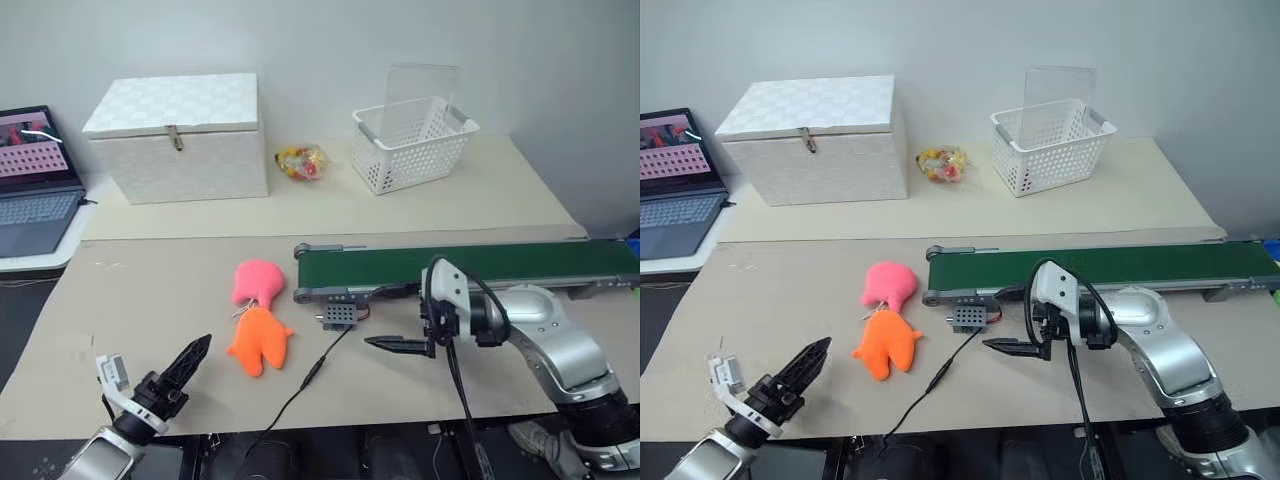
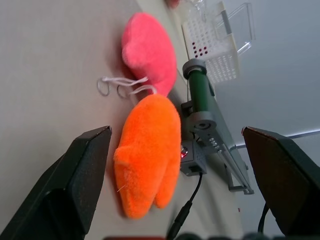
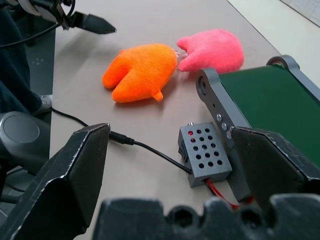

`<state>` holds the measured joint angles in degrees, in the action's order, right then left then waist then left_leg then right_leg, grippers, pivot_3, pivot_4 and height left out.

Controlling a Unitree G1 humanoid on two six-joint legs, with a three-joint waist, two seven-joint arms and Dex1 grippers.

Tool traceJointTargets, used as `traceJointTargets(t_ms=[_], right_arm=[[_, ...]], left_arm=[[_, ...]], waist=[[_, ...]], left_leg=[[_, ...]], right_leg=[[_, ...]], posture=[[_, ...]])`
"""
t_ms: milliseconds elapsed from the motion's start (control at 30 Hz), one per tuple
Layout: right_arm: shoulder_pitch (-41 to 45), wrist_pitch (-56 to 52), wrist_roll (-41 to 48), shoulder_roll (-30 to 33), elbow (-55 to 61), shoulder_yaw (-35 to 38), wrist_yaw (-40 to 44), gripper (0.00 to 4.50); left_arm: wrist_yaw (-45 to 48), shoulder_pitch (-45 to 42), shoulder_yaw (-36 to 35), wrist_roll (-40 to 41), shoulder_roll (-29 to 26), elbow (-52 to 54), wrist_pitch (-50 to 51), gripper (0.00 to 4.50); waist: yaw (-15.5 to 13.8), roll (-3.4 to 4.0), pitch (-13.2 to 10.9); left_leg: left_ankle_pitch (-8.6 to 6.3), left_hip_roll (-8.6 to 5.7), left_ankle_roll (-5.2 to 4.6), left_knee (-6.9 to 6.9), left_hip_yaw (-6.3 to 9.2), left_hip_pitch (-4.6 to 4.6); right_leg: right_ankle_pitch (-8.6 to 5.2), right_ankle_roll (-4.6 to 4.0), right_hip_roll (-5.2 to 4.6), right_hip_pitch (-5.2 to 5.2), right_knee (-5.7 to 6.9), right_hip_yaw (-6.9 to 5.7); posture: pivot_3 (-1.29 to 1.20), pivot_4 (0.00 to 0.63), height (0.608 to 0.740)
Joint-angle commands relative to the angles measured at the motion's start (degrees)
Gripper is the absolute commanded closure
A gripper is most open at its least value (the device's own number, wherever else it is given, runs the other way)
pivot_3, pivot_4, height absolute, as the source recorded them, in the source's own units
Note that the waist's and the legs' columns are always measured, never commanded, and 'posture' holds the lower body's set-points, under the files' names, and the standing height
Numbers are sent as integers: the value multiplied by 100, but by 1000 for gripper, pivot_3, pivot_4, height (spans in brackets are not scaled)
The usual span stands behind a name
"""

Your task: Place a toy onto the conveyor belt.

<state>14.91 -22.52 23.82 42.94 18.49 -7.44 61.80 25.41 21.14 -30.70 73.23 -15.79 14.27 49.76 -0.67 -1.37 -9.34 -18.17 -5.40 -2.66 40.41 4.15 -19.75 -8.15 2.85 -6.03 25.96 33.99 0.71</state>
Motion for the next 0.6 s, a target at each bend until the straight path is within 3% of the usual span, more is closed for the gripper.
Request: traceJointTargets(t_ms=[33, 267, 600], right_arm=[[-20, -3, 111, -48, 230, 180, -82, 0], [-37, -78, 180, -27, 332, 306, -156, 0], [-25, -87, 162, -79, 318, 339, -254, 0]], left_arm=[[268, -229, 339, -447, -80, -455, -174, 47], [519, -767, 1004, -1225, -95, -1018, -296, 47], [671, -902, 1403, -1306, 158, -860, -157, 47]], waist=[[4, 1, 1], [-24, 17, 10], [-69, 54, 32]], left_leg=[[2, 0, 4, -1, 0, 0], [8, 0, 21, -6, -5, -6], [-1, 0, 4, -6, -5, 5]], right_leg=[[0, -2, 0, 2, 0, 0], [0, -8, -6, 10, -2, 3], [-2, -4, -9, -3, -4, 3]], posture=[[0, 150, 740], [0, 150, 740], [0, 150, 740]])
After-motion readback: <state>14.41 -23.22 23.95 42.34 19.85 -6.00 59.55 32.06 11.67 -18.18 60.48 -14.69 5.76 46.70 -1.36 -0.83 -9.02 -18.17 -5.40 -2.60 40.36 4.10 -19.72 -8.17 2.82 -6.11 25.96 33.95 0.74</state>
